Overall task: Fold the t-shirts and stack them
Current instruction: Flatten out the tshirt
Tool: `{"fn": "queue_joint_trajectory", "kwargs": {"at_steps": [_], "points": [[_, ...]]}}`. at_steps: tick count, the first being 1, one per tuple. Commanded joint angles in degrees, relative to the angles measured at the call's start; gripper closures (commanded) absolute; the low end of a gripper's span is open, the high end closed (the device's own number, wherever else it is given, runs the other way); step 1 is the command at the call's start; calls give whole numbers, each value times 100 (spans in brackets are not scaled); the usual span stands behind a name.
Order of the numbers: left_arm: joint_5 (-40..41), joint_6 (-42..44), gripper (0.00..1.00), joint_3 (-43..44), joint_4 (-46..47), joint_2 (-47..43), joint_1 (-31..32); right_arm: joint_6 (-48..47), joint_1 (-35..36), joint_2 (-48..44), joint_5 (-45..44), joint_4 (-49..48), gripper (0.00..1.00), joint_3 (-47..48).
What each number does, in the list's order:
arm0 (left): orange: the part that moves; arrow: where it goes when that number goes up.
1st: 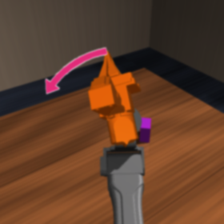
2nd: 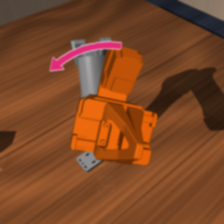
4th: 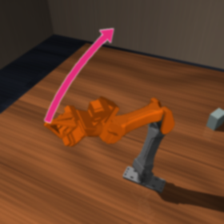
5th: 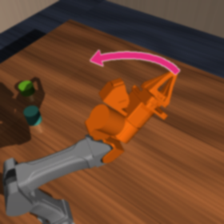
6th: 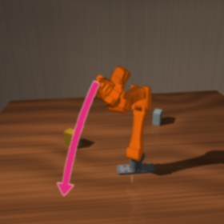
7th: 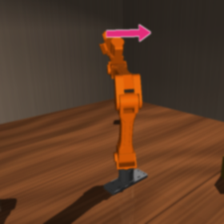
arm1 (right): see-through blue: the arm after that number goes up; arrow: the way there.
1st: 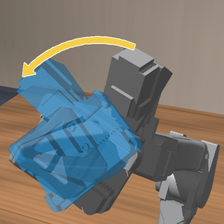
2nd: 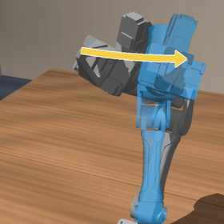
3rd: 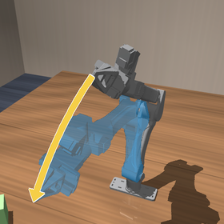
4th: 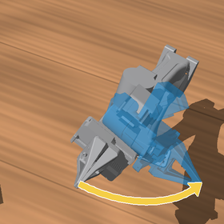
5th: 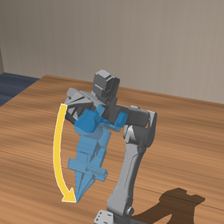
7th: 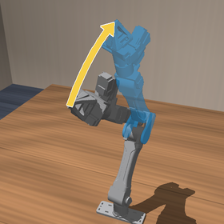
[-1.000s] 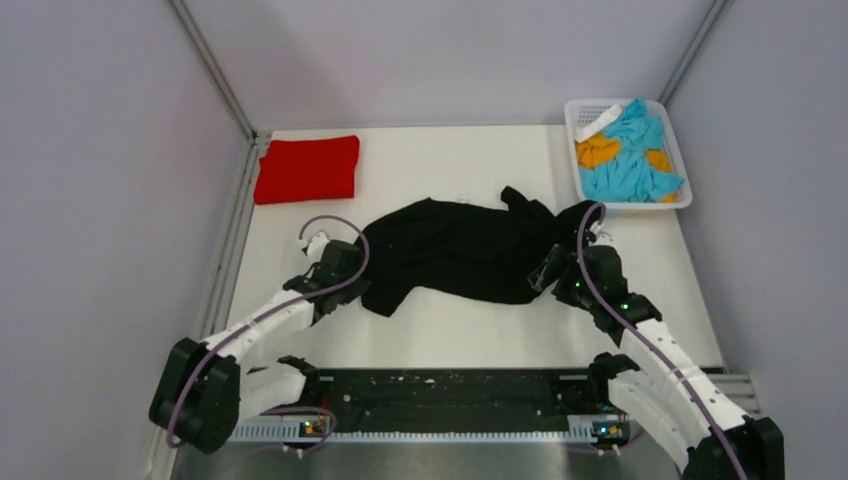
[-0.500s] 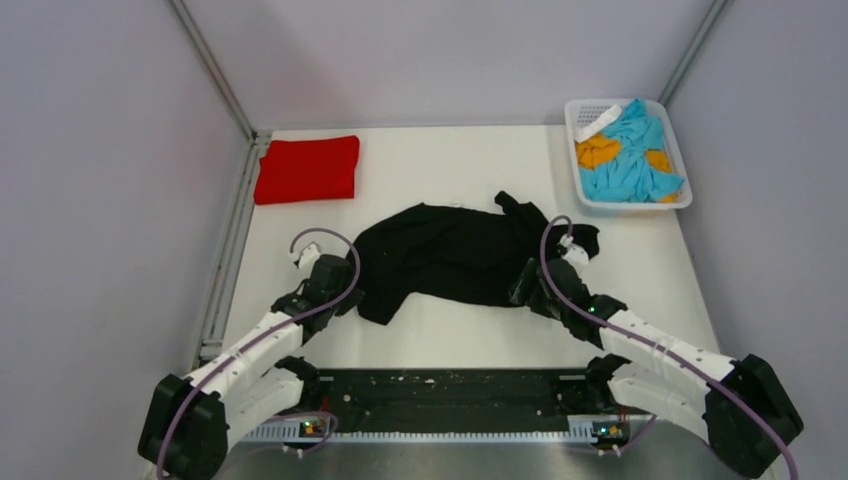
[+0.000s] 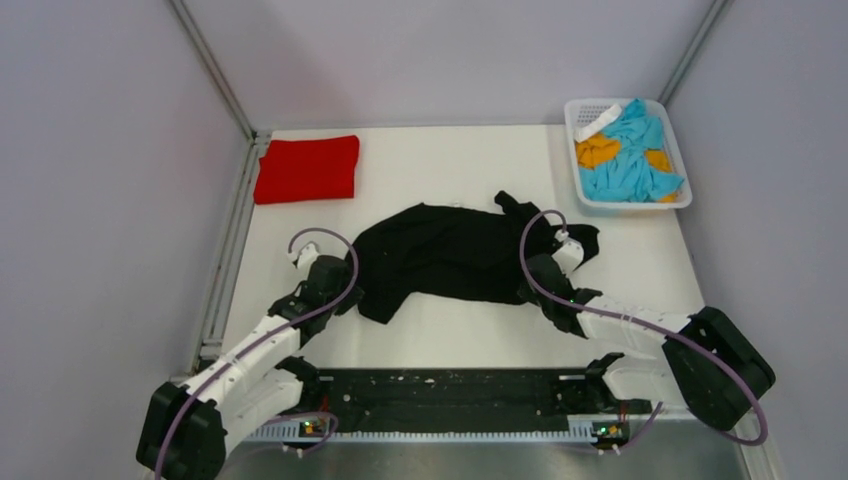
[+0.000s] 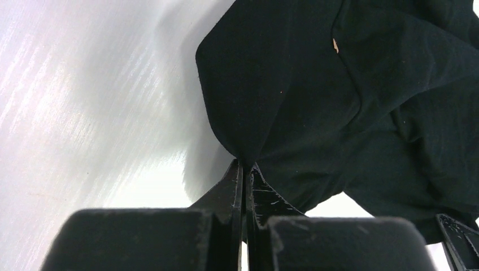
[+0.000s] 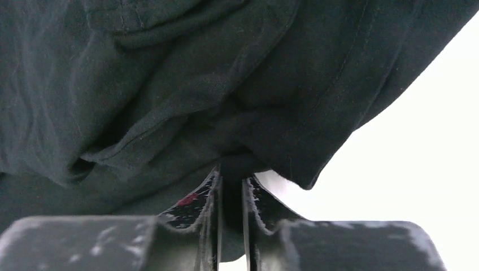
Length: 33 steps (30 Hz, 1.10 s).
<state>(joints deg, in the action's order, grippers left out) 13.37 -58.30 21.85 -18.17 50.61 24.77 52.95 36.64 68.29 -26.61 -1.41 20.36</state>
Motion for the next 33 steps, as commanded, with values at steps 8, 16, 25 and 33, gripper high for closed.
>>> {"fn": "queue_joint_trajectory", "kwargs": {"at_steps": [8, 16, 25, 33], "points": [[-449, 207, 100, 764, 221, -942, -8, -780, 53, -1302, 44, 1675, 100, 1395], [-552, 851, 100, 2183, 408, -1913, -8, -1673, 52, -2662, 1039, 2504, 100, 3095], [-464, 1768, 100, 4601, 166, -1499, -9, -2354, 49, -2301, 1759, 2880, 100, 5271], [-194, 2245, 100, 5418, 479, -814, -8, -3014, 53, -1658, 1659, 2996, 100, 6327]]}}
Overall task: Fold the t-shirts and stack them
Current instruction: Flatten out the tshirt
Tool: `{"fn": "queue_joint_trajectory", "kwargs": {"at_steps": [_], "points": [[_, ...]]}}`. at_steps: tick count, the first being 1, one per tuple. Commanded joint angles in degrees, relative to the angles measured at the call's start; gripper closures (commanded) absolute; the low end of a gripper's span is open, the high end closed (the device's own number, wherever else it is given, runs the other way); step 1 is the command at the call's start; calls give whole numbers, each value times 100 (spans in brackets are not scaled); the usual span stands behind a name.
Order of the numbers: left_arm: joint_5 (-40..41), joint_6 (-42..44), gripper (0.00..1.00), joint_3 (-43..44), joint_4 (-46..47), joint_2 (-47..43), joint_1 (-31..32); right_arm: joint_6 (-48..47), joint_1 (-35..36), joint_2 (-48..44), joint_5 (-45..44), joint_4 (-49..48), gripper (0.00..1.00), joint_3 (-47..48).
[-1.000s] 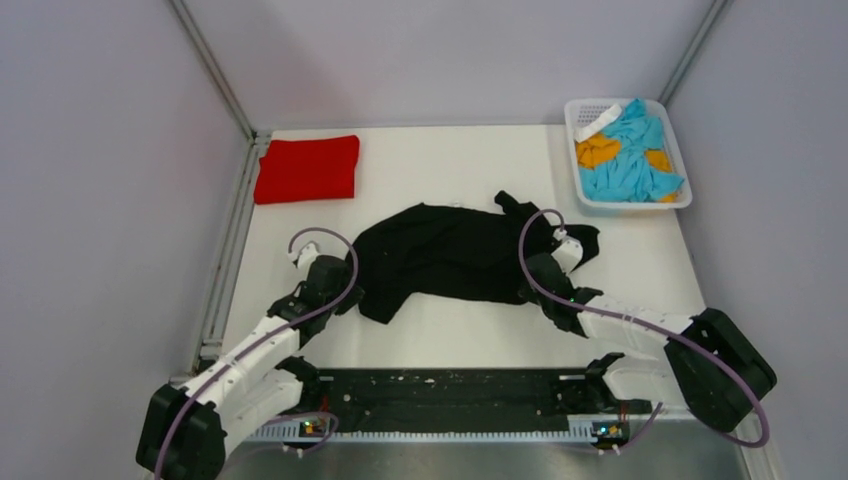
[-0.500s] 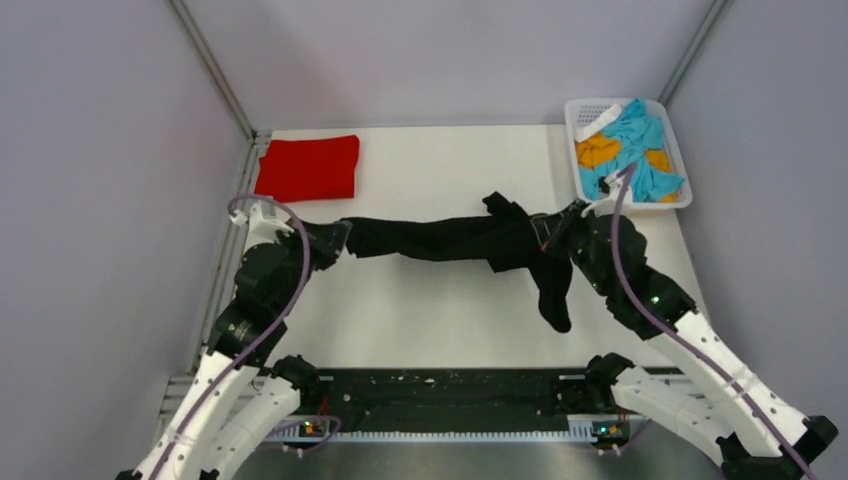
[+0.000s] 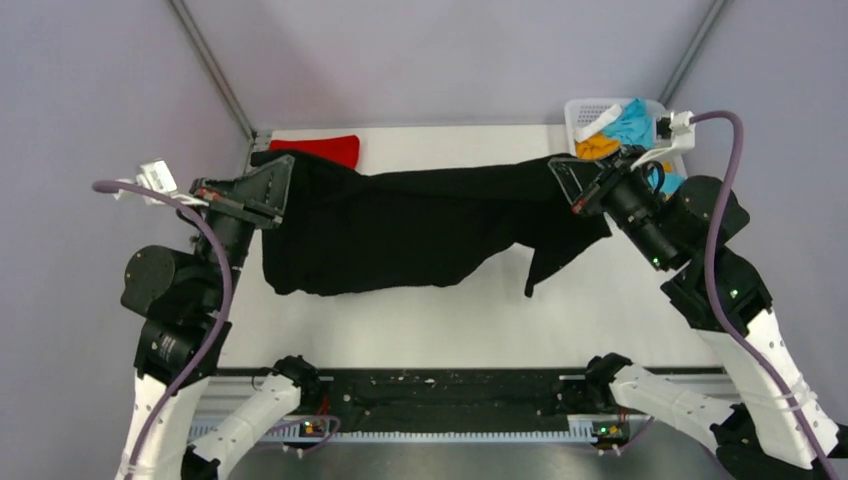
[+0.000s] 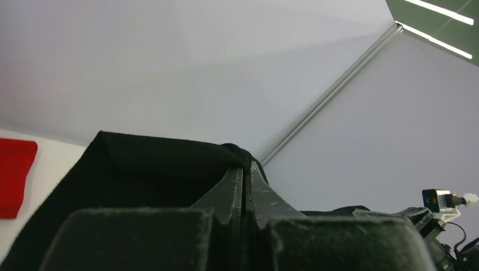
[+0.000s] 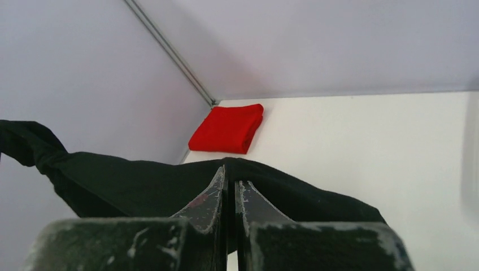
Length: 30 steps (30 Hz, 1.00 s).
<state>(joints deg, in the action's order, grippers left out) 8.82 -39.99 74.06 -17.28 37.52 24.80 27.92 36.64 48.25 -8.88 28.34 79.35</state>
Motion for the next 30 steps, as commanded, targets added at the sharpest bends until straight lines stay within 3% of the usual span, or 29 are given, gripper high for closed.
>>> {"fn": "queue_joint_trajectory", "kwargs": {"at_steps": [1, 5, 8, 12, 17, 20, 25, 30], "points": [[357, 437, 100, 211, 455, 666, -10, -591, 53, 450, -299, 9, 100, 428], [1099, 665, 100, 657, 248, 1741, -27, -895, 24, 1061, -1389, -245, 100, 319], [1551, 892, 100, 1185, 193, 2702, -198, -1062, -464, 1668, -1267, -548, 100, 477], [297, 594, 100, 2362, 89, 4232, -1106, -951, -1587, 2738, -187, -1114, 100, 921], [-1285, 325, 100, 4384, 37, 5859, -1873, -1513, -1818, 4123, 321, -1420, 100, 2710], [-1961, 222, 100, 5335, -36, 6192, -1913, -1748, -1826, 4548, 300, -1349, 100, 3736], [-1882, 463, 100, 5069, 333, 5618, -1908, -2058, -1823, 4392, 95, -1318, 100, 4106], [-1953, 930, 100, 2919, 1007, 4426, -1908, -1977, -1819, 3406, 482, -1749, 100, 2189]]}}
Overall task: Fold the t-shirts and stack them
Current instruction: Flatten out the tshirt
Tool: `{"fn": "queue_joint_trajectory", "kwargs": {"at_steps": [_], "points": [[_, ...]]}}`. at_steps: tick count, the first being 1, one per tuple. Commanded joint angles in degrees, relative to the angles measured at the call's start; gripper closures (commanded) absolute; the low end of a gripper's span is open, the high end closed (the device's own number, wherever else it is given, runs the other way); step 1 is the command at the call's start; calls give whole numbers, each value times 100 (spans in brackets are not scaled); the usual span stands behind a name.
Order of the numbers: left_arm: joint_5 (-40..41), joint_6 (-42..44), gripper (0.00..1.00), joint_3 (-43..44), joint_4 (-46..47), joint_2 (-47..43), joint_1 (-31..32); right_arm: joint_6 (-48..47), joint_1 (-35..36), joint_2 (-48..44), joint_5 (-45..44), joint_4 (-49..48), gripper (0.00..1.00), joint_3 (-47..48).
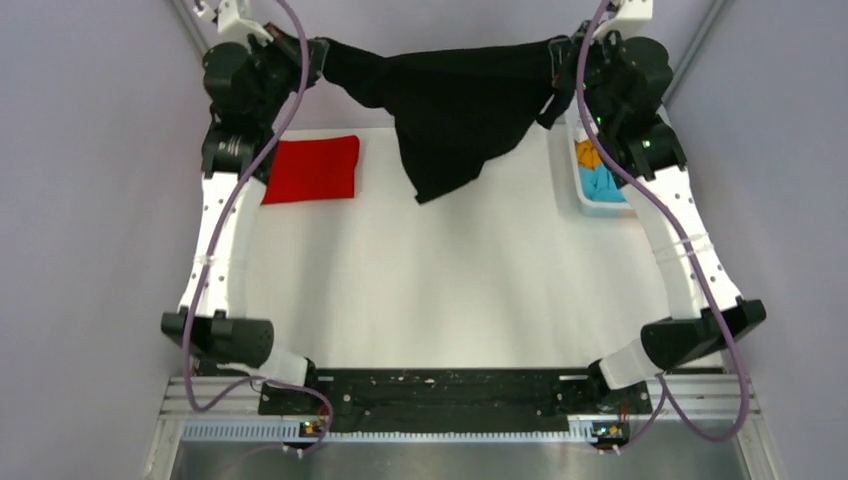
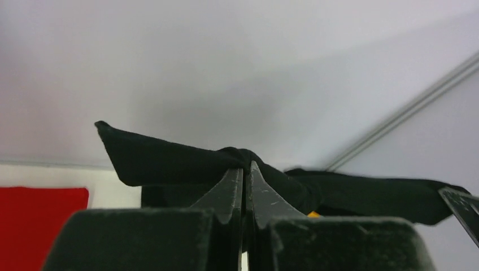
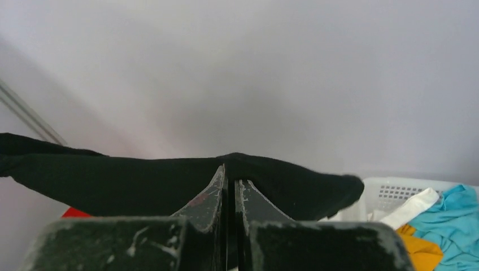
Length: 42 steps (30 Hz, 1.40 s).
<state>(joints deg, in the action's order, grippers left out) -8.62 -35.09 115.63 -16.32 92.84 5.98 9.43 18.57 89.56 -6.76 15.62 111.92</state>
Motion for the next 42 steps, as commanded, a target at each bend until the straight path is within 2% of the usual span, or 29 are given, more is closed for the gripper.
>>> {"fn": "queue_joint_trajectory", "kwargs": {"at_steps": [1, 4, 8, 13, 14, 16, 19, 25, 31, 35, 40, 42], "points": [[-292, 506, 100, -1753, 1014, -1352, -19, -183, -12, -930, 457, -536, 100, -1498], [-529, 628, 100, -3255, 1104, -2061, 14, -119, -10, -1398, 610, -277, 100, -2477], [-707, 280, 100, -5328, 1240, -2890, 290, 124, 146, -1976, 654, 238, 100, -3738], [251, -570, 100, -7544, 1071, -4012, 1279, 496, 967, -2208, 239, 905, 100, -5204], [569, -773, 100, -7865, 909, -4209, 1480, 673, 1091, -2180, 156, 994, 100, -5414], [640, -1064, 100, -8364, 659, -4571, 1679, 1071, 1188, -2123, 4, 1097, 100, -5803], [546, -1445, 100, -8773, 312, -4886, 1773, 1624, 1198, -2081, -102, 1122, 100, -6327], [658, -1568, 100, -8863, -866, -5280, 1902, 2257, 1200, -2486, -172, 1523, 100, -6927], [157, -1503, 100, -9170, -1133, -5507, 1922, 2190, 1200, -2983, 605, 1688, 100, -7265], [48, -1561, 99, -9270, -1440, -5602, 1933, 2355, 1245, -3113, 817, 1955, 89, -7554], [270, -1530, 98, -9190, -1932, -5879, 1931, 2449, 1245, -3709, 438, 2040, 80, -7679], [540, -1575, 100, -9163, -2046, -6058, 1933, 2436, 1250, -3960, 262, 2047, 89, -7580]]}}
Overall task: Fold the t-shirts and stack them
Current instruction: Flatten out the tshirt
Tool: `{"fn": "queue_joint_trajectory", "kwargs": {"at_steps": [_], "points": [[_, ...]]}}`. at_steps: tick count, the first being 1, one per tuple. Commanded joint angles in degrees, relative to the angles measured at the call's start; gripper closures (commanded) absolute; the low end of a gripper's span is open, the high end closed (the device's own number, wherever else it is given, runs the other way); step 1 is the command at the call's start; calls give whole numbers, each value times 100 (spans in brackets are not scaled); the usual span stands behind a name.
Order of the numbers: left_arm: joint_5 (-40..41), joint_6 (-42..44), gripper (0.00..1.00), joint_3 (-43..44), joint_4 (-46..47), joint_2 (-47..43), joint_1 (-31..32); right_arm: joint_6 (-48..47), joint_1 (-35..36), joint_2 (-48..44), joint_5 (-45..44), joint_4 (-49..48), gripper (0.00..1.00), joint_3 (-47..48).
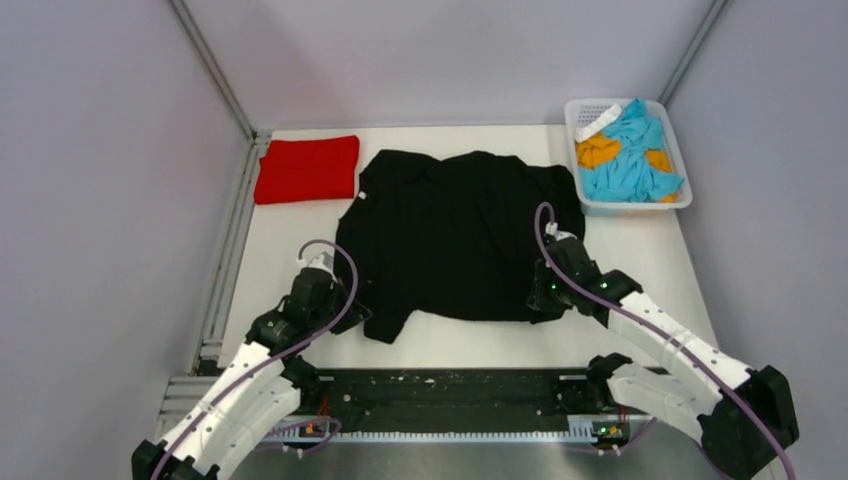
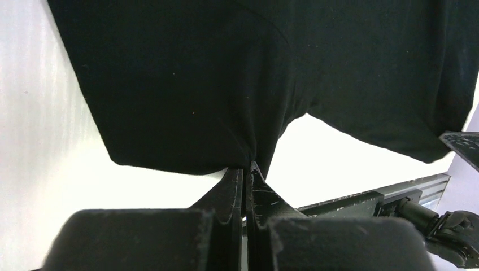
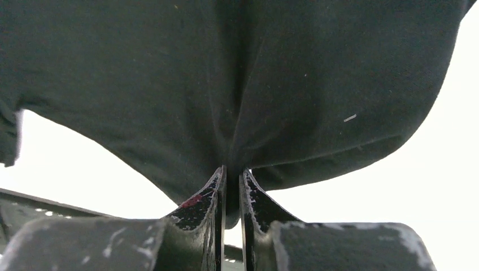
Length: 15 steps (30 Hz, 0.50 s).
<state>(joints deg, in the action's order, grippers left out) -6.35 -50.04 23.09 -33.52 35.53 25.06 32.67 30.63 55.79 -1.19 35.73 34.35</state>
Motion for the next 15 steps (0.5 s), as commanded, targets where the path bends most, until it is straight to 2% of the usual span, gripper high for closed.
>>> {"fn": "queue_joint_trajectory", "kwargs": {"at_steps": [1, 3, 6, 9, 12, 15], "points": [[486, -125, 100, 121, -398, -400, 25, 144, 40, -641, -480, 138, 92, 297], [672, -117, 100, 178, -441, -528, 25, 129, 39, -510, -854, 662, 92, 725], [891, -166, 100, 172, -401, -650, 24, -13, 39, 237, -1153, 1640, 94, 1432], [914, -267, 100, 69, -259, -670, 25, -137, 69, 885, -1092, 2061, 94, 1625], [944, -359, 100, -26, -164, -669, 20, -142, 404, 1434, -1136, 2108, 94, 1595], [1172, -366, 100, -88, -147, -666, 25, -514, 693, 1903, -709, 1359, 93, 1546]]}}
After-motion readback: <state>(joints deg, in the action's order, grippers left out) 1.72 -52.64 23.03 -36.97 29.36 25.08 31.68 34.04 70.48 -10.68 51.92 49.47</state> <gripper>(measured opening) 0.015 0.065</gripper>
